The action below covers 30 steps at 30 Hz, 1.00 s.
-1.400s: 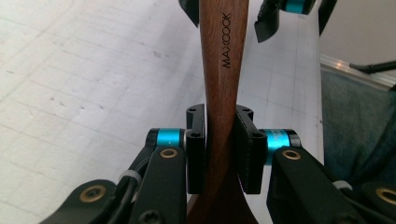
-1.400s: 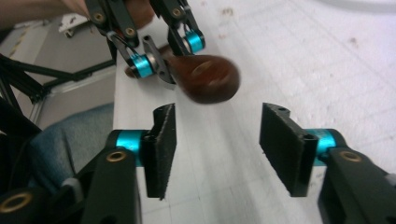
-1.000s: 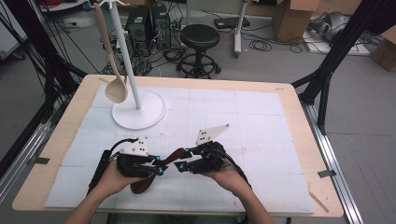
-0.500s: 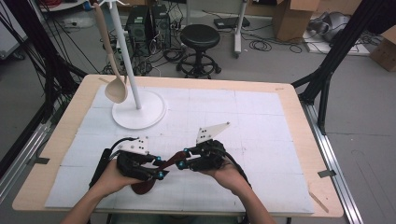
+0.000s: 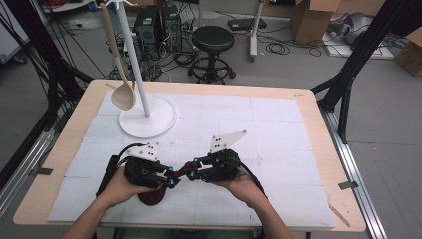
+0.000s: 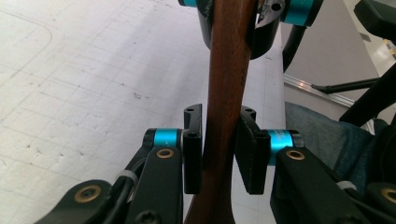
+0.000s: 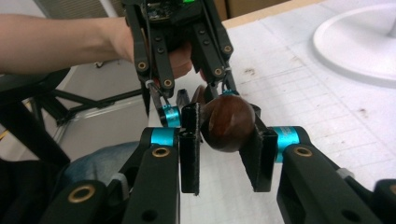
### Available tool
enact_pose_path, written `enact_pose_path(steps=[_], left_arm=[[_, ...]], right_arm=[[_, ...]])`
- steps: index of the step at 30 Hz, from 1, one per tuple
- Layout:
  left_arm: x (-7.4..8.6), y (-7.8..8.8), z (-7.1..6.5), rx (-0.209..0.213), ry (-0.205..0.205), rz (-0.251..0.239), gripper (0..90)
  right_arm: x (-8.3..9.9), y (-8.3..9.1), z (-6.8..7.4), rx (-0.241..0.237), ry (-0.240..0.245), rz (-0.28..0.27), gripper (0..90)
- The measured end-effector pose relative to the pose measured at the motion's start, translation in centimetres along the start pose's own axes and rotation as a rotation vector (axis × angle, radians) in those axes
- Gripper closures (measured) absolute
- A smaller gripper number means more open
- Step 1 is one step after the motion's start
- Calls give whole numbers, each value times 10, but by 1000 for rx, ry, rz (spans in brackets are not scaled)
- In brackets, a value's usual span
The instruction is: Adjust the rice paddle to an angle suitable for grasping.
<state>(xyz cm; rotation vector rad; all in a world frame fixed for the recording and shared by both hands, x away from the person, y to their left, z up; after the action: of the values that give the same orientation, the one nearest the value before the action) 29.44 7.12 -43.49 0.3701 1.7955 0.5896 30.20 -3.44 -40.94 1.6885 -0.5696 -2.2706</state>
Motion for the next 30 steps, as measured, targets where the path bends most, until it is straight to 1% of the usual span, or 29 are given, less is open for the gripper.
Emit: enact_pose_path(steps=[3, 4, 6, 8, 9, 10, 11, 15, 16, 17, 18, 20, 24, 27, 30], left_arm=[[-2, 1, -1, 0, -12, 0, 751], [-3, 1, -2, 9, -15, -4, 751], [-5, 3, -3, 25, -8, -15, 747], [-9, 6, -4, 36, 2, -38, 724], [-10, 8, -4, 33, -2, -41, 719], [-11, 8, -4, 20, -13, -36, 733], [-11, 8, -4, 18, -16, -33, 748], [-13, 9, -4, 2, -21, -42, 754], [-13, 9, -3, -5, -27, -41, 757], [-14, 9, -2, -11, -20, -46, 765], [-14, 10, -1, -13, -22, -50, 766], [-16, 14, 2, -30, -12, -71, 767], [-21, 23, 6, -51, 4, -121, 769], [-25, 29, 8, -67, 2, -147, 771], [-29, 34, 9, -82, 2, -162, 773]], right_arm=[[-1, 1, 1, 1, 9, -7, 713], [-2, 2, 1, -4, 8, -12, 722], [-4, 3, 3, -24, 16, -24, 736], [-4, 4, 3, -24, 20, -28, 738], [-4, 4, 3, -25, 22, -26, 737], [-4, 4, 3, -24, 22, -27, 738], [-4, 4, 4, -24, 22, -27, 737], [-7, 4, 3, -13, 30, -40, 732], [-7, 4, 2, -5, 30, -42, 721], [-7, 4, 2, 3, 27, -44, 681], [-7, 5, 1, 7, 20, -45, 670], [-7, 7, 0, 14, 23, -48, 648], [-7, 14, -1, 31, 19, -67, 634], [-5, 18, -3, 41, 18, -72, 631], [-2, 23, -5, 53, 13, -71, 628]])
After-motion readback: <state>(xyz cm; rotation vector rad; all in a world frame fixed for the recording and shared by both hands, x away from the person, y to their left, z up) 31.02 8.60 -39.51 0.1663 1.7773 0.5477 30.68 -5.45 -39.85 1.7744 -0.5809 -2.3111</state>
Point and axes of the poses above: each handheld gripper's, and its own axes: y roughly backward along the jaws, x roughly out of its underside, z roughly to its left, the point moved 9 cm from there along -y, roughly forward along the jaws, and after that the axes turned 2 degrees about z, right-handed, at the moved point
